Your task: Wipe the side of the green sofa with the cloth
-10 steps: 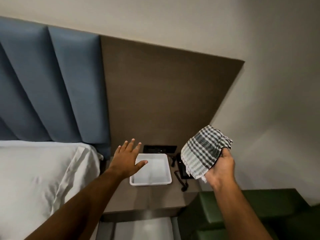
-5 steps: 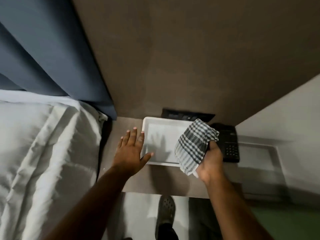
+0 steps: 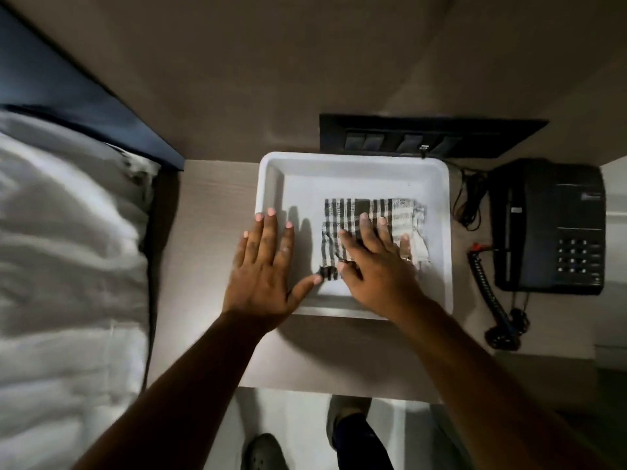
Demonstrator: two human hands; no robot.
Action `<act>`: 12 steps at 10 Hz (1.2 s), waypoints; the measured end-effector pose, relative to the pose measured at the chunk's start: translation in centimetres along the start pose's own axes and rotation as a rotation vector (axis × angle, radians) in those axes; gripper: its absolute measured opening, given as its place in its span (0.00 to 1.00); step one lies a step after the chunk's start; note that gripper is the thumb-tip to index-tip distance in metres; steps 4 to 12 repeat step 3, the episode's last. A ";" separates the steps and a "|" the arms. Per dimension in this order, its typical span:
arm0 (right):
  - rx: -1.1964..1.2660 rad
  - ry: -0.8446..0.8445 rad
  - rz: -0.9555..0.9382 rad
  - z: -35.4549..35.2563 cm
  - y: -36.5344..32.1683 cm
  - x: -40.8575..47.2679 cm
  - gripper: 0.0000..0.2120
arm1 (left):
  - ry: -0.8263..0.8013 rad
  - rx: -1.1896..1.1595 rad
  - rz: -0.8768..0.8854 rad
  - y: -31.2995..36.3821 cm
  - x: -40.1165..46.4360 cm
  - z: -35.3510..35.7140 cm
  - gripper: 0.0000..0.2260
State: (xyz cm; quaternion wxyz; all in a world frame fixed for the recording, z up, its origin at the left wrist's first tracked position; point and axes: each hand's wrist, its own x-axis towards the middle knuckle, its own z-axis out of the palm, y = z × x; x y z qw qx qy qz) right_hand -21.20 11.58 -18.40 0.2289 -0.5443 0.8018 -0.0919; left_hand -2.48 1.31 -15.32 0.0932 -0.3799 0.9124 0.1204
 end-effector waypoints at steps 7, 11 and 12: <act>-0.097 -0.130 0.128 -0.9 -1.1 1.6 0.34 | 0.005 0.023 -0.079 0.3 -0.8 -0.7 0.44; -0.097 -0.130 0.128 -0.9 -1.1 1.6 0.34 | 0.005 0.023 -0.079 0.3 -0.8 -0.7 0.44; -0.097 -0.130 0.128 -0.9 -1.1 1.6 0.34 | 0.005 0.023 -0.079 0.3 -0.8 -0.7 0.44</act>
